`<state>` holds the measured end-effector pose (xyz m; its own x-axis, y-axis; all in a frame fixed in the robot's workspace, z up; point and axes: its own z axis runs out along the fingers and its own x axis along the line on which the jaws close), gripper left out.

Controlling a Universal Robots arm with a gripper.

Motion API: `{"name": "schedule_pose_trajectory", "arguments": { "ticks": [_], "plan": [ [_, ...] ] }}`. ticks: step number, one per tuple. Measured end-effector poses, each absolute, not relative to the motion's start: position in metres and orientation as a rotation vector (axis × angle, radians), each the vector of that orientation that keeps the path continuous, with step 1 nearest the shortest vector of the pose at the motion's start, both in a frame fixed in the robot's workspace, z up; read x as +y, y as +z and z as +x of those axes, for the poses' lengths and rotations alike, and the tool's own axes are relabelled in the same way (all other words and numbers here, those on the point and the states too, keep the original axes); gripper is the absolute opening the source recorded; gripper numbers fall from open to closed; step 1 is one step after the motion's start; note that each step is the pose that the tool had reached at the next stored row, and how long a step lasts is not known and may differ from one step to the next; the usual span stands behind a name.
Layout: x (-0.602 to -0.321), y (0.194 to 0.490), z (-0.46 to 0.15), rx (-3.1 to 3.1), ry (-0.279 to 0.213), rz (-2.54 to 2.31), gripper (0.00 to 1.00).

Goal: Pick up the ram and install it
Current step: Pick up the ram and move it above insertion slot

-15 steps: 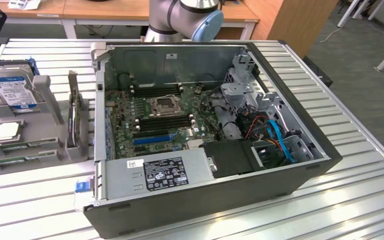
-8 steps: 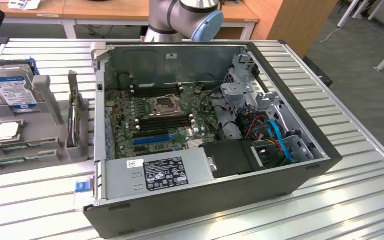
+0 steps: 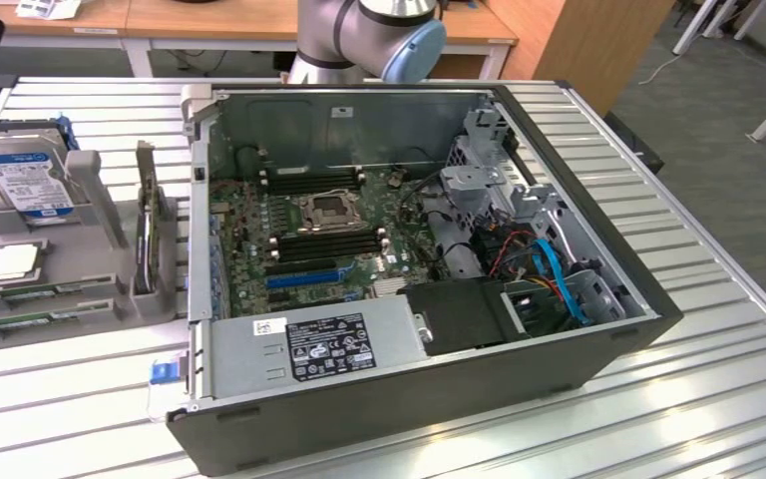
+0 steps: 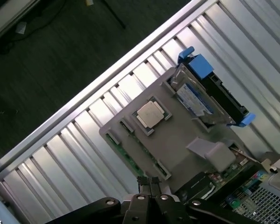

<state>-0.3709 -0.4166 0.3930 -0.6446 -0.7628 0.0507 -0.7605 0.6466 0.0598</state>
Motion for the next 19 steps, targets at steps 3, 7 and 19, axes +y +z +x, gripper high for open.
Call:
{"name": "schedule_pose_trajectory", "arguments": {
  "ticks": [3,7,19],
  "plan": [
    [-0.4166,0.3929,-0.3709,-2.751,-0.048,1.360,0.10],
    [-0.4166,0.3928,-0.3709,-2.705,-0.044,1.448,0.10],
    [-0.4166,0.3925,-0.3709,-2.554,-0.033,1.697,0.10]
  ]
}}
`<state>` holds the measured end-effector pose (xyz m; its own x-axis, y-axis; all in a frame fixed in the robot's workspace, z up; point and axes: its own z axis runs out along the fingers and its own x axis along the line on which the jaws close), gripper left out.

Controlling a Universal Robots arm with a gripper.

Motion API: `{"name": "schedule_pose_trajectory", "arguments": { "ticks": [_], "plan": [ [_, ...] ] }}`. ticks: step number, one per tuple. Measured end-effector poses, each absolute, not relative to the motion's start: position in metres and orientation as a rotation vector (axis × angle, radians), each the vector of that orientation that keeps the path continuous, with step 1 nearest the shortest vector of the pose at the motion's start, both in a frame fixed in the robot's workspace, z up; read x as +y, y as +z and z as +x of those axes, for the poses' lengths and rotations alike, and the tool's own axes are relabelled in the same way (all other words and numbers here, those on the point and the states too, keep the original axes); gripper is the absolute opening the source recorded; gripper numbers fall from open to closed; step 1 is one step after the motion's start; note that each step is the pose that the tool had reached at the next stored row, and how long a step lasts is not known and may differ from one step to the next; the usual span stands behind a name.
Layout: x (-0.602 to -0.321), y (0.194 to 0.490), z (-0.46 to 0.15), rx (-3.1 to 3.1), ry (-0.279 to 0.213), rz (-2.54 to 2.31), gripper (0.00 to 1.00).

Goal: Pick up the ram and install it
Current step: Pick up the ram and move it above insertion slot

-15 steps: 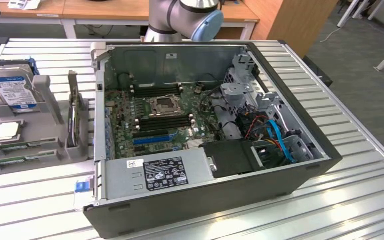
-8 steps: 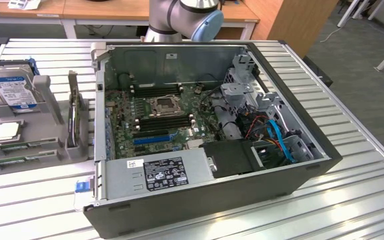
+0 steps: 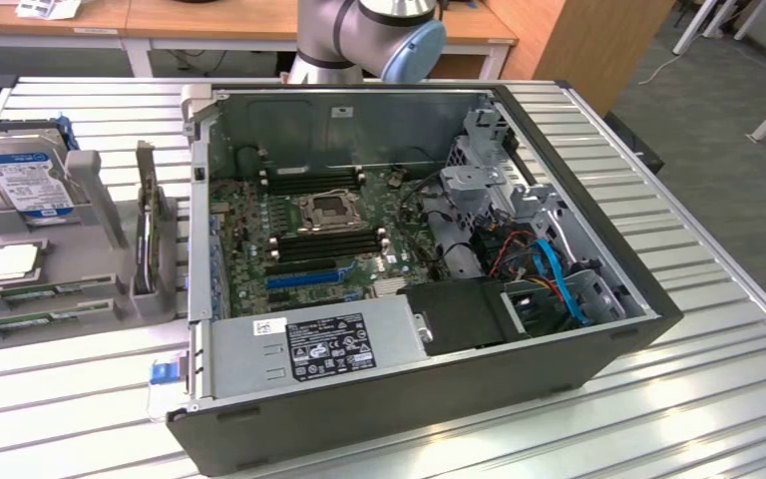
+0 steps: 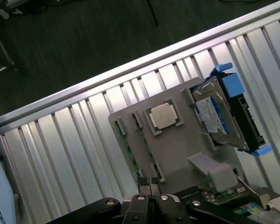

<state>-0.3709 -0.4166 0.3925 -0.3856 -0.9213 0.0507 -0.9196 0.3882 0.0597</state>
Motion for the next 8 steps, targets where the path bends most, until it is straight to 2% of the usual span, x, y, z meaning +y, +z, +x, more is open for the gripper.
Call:
{"name": "schedule_pose_trajectory", "arguments": {
  "ticks": [8],
  "plan": [
    [-0.4166,0.3922,-0.3709,-2.454,-0.027,1.836,0.10]
  ]
}}
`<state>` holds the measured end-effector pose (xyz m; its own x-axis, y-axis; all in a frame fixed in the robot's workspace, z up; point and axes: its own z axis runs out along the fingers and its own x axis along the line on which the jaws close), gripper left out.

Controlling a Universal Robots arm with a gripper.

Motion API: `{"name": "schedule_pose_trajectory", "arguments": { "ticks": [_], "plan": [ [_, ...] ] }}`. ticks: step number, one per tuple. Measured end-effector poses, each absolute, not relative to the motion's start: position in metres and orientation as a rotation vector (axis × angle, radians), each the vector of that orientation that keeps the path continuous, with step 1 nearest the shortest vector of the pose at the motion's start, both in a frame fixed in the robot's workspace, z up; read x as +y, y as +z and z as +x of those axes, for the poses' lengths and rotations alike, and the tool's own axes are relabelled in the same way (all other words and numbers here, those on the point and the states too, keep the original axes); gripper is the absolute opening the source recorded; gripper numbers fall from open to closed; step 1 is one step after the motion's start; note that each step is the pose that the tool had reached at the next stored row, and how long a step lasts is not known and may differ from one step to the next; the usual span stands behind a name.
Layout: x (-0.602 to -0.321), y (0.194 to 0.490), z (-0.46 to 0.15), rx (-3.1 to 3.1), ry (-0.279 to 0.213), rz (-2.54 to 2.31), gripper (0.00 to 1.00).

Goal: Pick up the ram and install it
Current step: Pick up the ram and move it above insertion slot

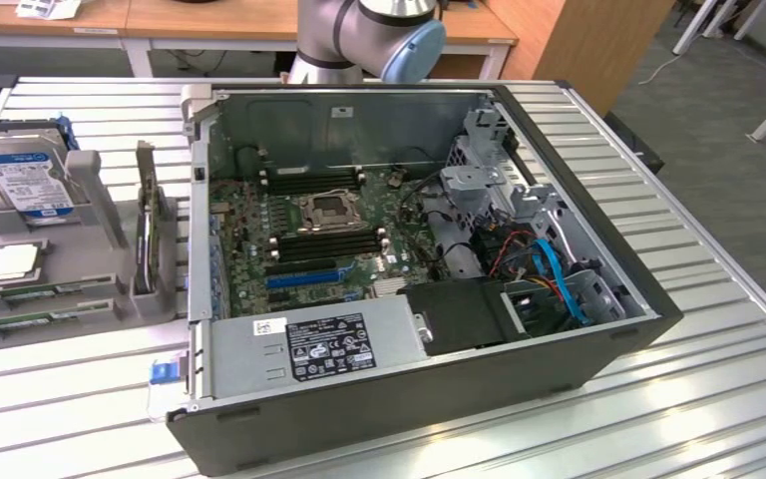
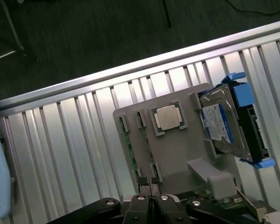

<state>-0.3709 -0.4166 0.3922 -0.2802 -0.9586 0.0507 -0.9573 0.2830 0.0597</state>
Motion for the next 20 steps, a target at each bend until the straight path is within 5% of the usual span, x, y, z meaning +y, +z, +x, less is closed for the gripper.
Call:
{"name": "schedule_pose_trajectory", "arguments": {
  "ticks": [20],
  "plan": [
    [-0.4167,0.3922,-0.3709,-2.457,-0.057,1.867,0.10]
  ]
}}
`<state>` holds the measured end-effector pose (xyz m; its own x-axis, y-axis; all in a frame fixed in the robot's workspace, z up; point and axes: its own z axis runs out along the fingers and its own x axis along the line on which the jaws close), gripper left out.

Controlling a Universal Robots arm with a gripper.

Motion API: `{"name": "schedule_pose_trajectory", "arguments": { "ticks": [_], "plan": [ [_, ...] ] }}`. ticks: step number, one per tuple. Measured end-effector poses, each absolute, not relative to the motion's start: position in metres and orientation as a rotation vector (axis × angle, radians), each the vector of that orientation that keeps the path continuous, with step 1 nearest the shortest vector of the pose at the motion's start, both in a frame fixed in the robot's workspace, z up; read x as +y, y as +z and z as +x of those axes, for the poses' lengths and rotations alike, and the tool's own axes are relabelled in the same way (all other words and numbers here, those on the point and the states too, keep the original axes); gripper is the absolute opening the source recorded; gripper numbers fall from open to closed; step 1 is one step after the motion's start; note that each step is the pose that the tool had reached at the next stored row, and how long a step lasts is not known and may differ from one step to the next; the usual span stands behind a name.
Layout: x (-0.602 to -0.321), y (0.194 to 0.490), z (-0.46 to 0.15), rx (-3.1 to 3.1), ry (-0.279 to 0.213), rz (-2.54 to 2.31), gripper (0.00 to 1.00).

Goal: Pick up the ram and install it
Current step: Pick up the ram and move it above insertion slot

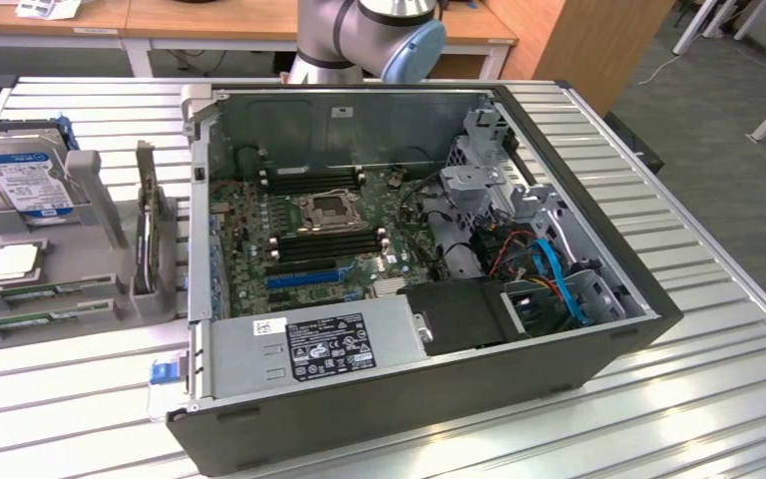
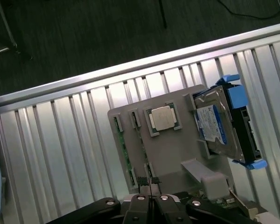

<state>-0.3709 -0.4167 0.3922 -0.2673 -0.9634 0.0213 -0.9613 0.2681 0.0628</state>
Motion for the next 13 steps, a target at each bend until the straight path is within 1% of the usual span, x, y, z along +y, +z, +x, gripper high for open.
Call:
{"name": "schedule_pose_trajectory", "arguments": {
  "ticks": [13],
  "plan": [
    [-0.4166,0.3918,-0.3709,-2.230,-0.047,2.128,0.10]
  ]
}}
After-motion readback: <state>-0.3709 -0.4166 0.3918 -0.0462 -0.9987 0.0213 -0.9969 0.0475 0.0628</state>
